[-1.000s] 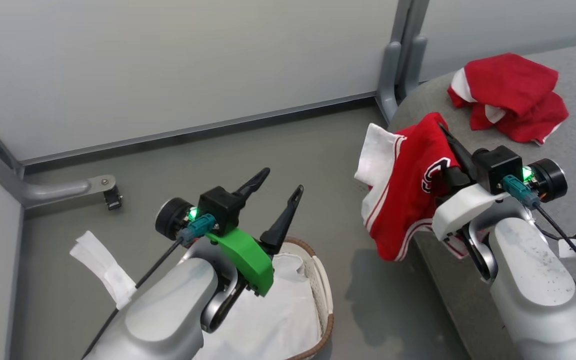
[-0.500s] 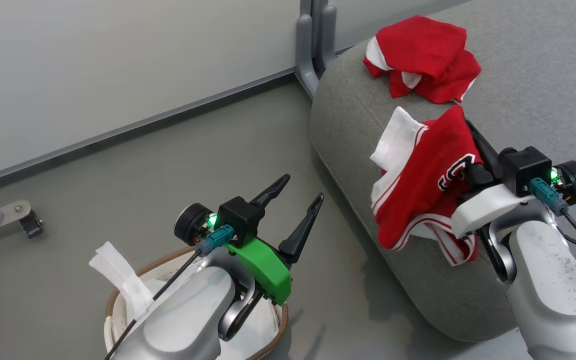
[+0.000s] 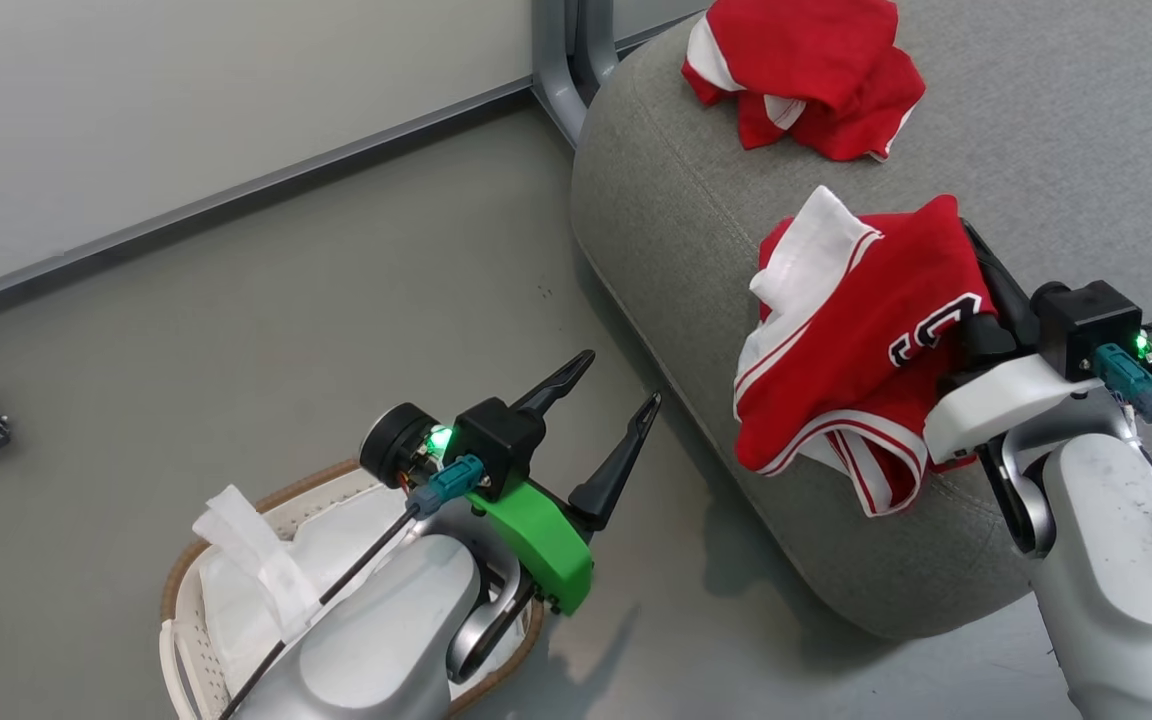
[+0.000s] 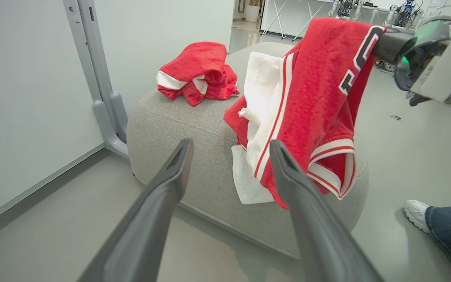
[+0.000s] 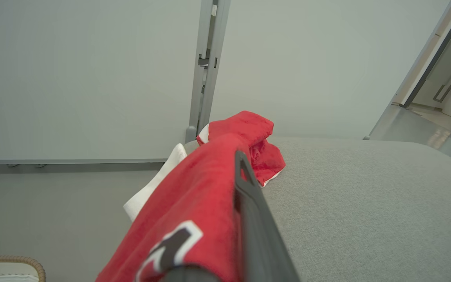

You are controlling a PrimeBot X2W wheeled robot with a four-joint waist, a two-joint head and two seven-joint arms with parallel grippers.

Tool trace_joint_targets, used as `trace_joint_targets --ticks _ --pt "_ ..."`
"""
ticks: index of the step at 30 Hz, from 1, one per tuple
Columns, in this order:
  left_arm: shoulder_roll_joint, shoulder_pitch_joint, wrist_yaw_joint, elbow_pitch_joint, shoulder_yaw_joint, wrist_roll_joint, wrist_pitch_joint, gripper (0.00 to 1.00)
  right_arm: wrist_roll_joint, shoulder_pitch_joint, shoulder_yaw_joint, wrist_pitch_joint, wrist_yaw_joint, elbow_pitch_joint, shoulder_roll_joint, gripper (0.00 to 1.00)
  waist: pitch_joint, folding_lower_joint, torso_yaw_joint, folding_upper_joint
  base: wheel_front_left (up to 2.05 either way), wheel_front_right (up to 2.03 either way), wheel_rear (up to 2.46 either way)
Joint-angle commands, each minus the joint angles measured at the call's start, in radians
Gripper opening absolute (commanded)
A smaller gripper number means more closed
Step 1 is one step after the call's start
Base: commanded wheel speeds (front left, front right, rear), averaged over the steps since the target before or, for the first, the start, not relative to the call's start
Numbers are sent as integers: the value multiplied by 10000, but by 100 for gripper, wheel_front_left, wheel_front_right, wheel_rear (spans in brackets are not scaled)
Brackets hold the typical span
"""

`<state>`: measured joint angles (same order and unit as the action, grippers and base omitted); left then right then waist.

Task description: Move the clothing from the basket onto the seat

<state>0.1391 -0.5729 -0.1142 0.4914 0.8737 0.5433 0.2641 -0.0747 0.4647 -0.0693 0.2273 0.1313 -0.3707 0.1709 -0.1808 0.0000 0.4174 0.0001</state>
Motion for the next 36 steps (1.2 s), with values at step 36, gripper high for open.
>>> trace_joint_targets --ticks 36 --pt "494 -1149 272 -2070 115 -1372 -181 100 1081 8316 3443 -2719 -11 -3477 5037 0 -3991 0 -3434 -1 0 0 0"
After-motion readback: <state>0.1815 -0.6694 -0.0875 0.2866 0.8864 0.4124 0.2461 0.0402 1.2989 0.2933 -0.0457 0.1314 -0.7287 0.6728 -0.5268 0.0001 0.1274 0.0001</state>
